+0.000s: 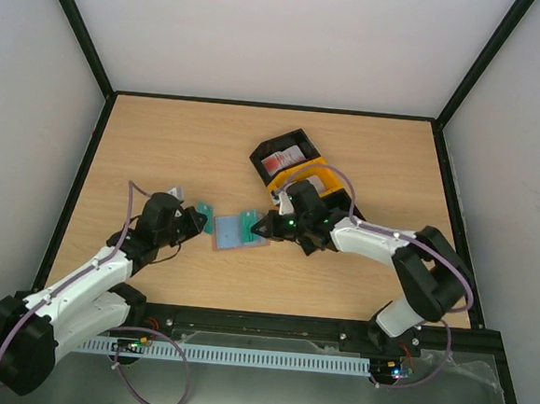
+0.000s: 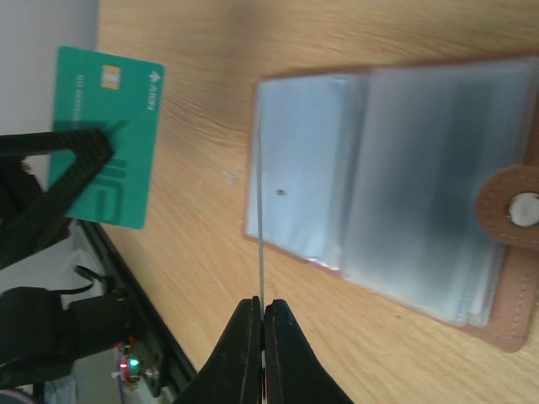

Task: Put the credit cards into the card holder
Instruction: Insert the credit card into the card holder.

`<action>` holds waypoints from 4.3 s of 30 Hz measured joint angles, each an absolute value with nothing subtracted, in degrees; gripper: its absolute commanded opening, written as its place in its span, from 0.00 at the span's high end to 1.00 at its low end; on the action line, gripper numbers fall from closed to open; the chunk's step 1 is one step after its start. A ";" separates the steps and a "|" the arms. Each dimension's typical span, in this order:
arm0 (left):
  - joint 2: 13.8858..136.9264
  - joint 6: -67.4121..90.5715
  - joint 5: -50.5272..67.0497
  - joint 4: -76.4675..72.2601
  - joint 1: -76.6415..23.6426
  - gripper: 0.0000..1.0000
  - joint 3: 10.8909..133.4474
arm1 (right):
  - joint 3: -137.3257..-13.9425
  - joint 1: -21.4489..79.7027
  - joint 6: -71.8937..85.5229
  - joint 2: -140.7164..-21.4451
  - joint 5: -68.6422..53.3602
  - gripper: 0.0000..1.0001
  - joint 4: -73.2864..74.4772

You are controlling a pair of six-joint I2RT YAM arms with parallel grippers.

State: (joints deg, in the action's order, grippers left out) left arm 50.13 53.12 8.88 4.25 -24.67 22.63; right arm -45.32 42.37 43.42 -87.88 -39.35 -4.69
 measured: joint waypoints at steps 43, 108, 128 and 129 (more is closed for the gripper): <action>66.54 49.06 8.27 -2.59 -24.67 0.97 20.32 | -50.87 41.93 44.03 -104.16 -39.13 0.97 -6.57; 63.00 46.41 4.56 6.02 -27.97 0.98 22.61 | -42.52 46.22 61.34 -106.74 -40.21 0.98 -27.38; 63.53 45.36 2.63 5.19 -27.90 0.98 22.11 | -39.51 46.54 71.31 -109.12 -42.24 0.98 -42.17; 63.48 45.36 2.52 5.28 -27.90 0.98 22.11 | -39.40 46.54 71.77 -109.21 -42.26 0.98 -42.81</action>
State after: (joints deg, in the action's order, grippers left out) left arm 63.48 45.36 2.52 5.28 -27.90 22.11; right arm -39.40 46.54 71.77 -109.21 -42.26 -42.81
